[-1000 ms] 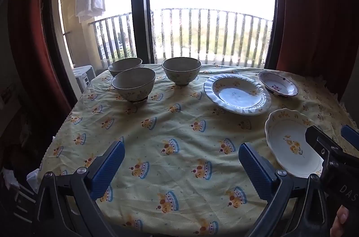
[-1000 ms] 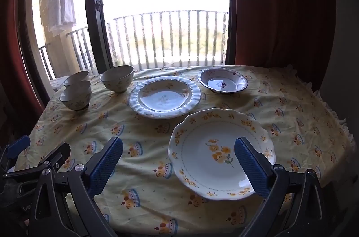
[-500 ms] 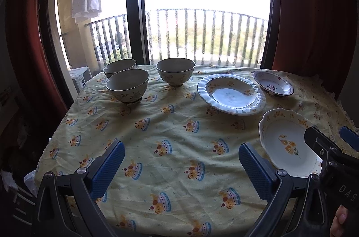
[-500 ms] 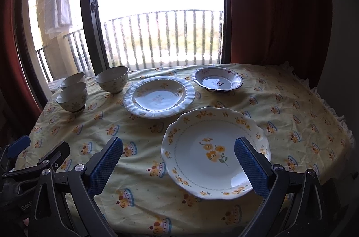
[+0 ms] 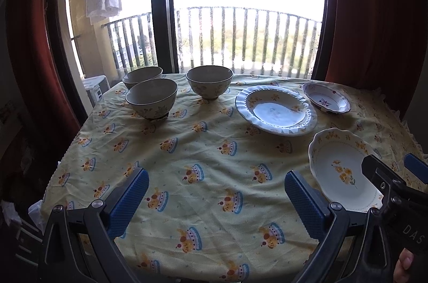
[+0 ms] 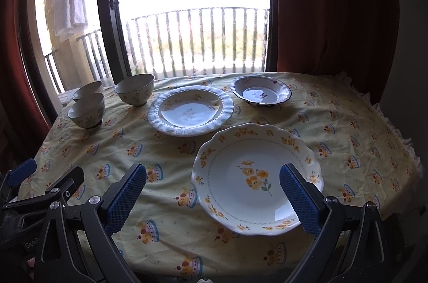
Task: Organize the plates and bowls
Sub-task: 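Move both grippers toward the large flat yellow-flower plate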
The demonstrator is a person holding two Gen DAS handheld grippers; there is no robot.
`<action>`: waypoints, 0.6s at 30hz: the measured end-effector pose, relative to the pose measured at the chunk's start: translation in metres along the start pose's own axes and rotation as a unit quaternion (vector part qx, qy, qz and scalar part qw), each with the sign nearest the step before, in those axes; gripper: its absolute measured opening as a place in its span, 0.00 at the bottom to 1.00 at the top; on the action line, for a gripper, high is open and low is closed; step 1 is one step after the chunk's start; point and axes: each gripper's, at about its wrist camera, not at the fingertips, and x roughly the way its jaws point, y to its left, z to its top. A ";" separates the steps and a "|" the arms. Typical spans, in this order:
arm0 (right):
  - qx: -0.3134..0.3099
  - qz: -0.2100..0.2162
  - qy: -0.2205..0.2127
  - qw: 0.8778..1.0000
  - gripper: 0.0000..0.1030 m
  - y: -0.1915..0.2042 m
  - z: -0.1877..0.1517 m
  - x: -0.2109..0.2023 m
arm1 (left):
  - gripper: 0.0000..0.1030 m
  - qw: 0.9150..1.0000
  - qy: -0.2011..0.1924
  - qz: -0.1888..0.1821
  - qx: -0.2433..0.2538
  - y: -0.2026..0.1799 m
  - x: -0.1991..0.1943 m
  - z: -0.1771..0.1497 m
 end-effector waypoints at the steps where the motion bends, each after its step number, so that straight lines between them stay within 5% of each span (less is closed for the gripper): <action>1: 0.000 -0.003 0.005 1.000 0.98 0.000 0.003 0.001 | 0.99 1.000 0.001 0.007 -0.001 0.000 0.000 0.002; 18: -0.005 -0.017 0.009 1.000 0.98 0.006 0.070 -0.004 | 0.99 0.999 0.028 0.021 0.006 -0.004 -0.006 0.065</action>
